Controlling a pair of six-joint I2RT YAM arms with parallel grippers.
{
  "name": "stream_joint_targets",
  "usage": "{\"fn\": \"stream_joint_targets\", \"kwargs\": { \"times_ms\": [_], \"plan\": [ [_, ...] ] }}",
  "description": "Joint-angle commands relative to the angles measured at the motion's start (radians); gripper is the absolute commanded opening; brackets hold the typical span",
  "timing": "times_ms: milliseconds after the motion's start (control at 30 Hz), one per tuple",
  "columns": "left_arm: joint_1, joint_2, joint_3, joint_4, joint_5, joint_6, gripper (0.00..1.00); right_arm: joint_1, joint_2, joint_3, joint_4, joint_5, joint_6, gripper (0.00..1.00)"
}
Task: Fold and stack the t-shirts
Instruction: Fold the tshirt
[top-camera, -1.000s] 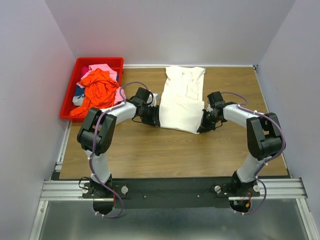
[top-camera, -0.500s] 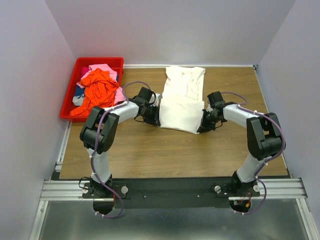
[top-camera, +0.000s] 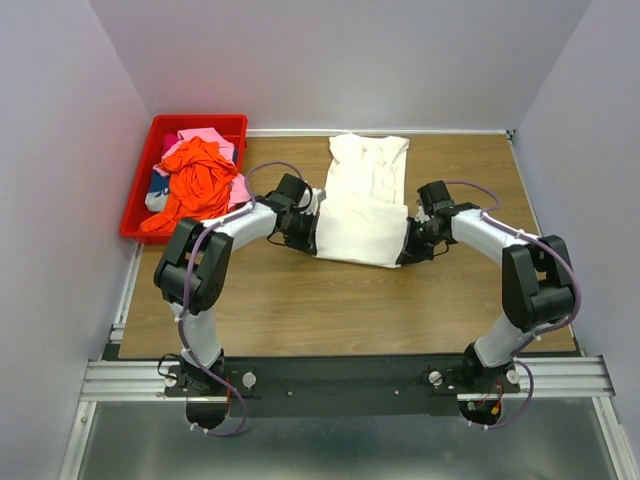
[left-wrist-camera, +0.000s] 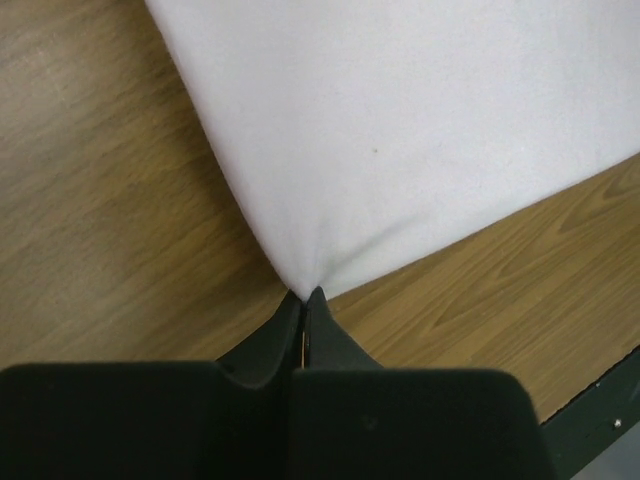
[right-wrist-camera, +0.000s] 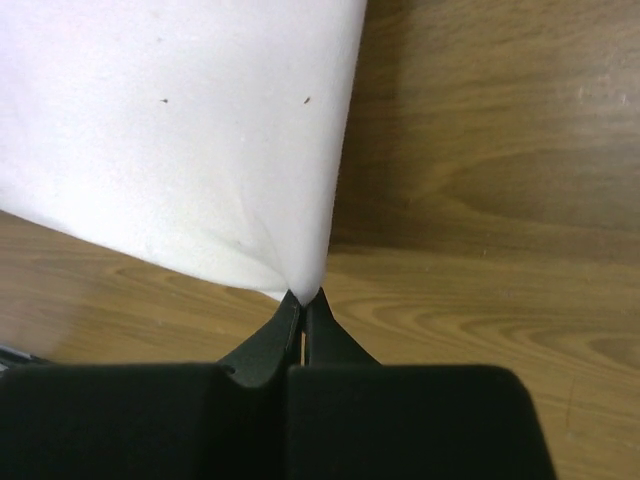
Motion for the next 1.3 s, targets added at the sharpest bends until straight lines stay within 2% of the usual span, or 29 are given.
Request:
{"fn": "stream_joint_targets", "kwargs": {
  "times_ms": [0,467,767,967,1067,1267],
  "plan": [
    [-0.005,-0.116,-0.035,-0.087,-0.019,0.01,0.0,0.002,-0.074,-0.004,-0.124,0.0,-0.035,0.0],
    [-0.049,-0.358,-0.174,-0.166,0.029,-0.075,0.0,0.002,-0.292,-0.01,-0.371,0.02,-0.044,0.0],
    [-0.074,-0.57,-0.133,-0.25,0.022,-0.183,0.0,0.002,-0.44,0.059,-0.506,0.041,0.025,0.0],
    [-0.073,-0.555,-0.049,-0.252,0.047,-0.206,0.0,0.001,-0.455,0.121,-0.506,0.11,0.072,0.0],
    [-0.054,-0.509,-0.009,-0.241,0.044,-0.194,0.0,0.001,-0.429,0.153,-0.492,0.185,0.109,0.0],
    [0.004,-0.403,0.074,-0.213,0.062,-0.151,0.0,0.001,-0.322,0.231,-0.413,0.242,0.123,0.0]
  ]
}}
